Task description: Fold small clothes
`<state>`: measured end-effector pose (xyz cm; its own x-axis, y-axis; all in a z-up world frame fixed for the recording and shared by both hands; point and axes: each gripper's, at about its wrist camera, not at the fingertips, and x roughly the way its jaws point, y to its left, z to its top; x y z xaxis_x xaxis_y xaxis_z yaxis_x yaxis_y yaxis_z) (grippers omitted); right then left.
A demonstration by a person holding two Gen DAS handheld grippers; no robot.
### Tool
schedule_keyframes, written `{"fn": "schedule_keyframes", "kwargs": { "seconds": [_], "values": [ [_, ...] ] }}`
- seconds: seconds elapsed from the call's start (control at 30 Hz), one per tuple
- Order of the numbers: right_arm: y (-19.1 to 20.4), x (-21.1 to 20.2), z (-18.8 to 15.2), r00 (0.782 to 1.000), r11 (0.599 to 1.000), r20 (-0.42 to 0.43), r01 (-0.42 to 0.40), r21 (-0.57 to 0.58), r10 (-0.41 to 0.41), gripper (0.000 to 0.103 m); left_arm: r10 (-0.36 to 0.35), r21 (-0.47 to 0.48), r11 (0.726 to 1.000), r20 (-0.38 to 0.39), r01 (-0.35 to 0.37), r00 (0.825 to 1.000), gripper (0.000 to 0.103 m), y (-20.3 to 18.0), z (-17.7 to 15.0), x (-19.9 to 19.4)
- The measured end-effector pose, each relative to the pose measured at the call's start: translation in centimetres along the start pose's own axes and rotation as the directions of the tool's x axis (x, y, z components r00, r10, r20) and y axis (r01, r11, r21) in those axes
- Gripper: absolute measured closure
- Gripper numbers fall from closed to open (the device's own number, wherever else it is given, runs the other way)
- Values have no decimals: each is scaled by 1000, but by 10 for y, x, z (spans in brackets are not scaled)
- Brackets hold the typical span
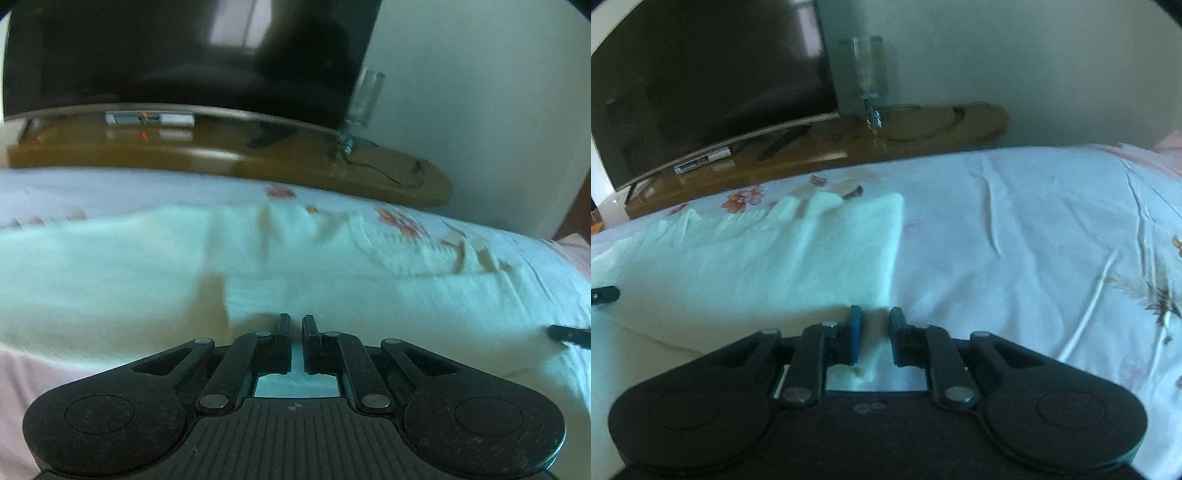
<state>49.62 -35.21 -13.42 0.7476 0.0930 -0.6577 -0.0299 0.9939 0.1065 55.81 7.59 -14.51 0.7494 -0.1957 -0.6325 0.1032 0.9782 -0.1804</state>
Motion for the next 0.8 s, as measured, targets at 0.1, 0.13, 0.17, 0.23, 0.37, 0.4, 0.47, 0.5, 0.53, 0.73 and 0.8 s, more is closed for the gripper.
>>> {"fn": "schedule_keyframes", "kwargs": {
  "seconds": [0.1,0.13,0.17,0.23,0.37,0.4,0.47,0.5,0.53,0.73,0.8],
  "values": [
    [2,-6,10,995,1000,102,-1,-11,2,82,-14,49,999,18,13,1000,96,-1,8,8],
    [-3,-2,17,992,1000,126,-16,21,13,78,-13,55,998,11,12,1000,96,0,9,14],
    [-11,6,24,991,998,136,-23,61,14,73,3,63,998,8,-4,1000,96,2,11,21],
    [-32,25,35,990,985,140,-42,167,19,66,15,48,999,8,-15,1000,96,5,14,27],
    [-64,62,44,987,923,90,-155,353,132,81,0,32,999,-1,0,1000,96,11,12,34],
    [-67,67,43,983,915,80,-181,362,162,95,-6,21,1000,-1,6,1000,96,14,10,32],
    [-62,69,44,990,947,67,-135,292,120,98,-9,18,1000,2,9,1000,96,18,8,32],
    [-60,67,43,993,958,72,-106,266,90,98,-12,13,1000,5,12,1000,96,19,6,32],
    [-62,69,40,995,962,71,-80,261,63,100,-16,7,1000,7,16,1000,96,20,6,33],
    [-42,45,47,997,980,73,17,196,-32,79,0,5,1000,43,0,999,96,19,8,11],
    [-28,21,39,993,993,114,-16,116,3,83,6,23,1000,53,-7,999,93,14,4,0]
  ]
}}
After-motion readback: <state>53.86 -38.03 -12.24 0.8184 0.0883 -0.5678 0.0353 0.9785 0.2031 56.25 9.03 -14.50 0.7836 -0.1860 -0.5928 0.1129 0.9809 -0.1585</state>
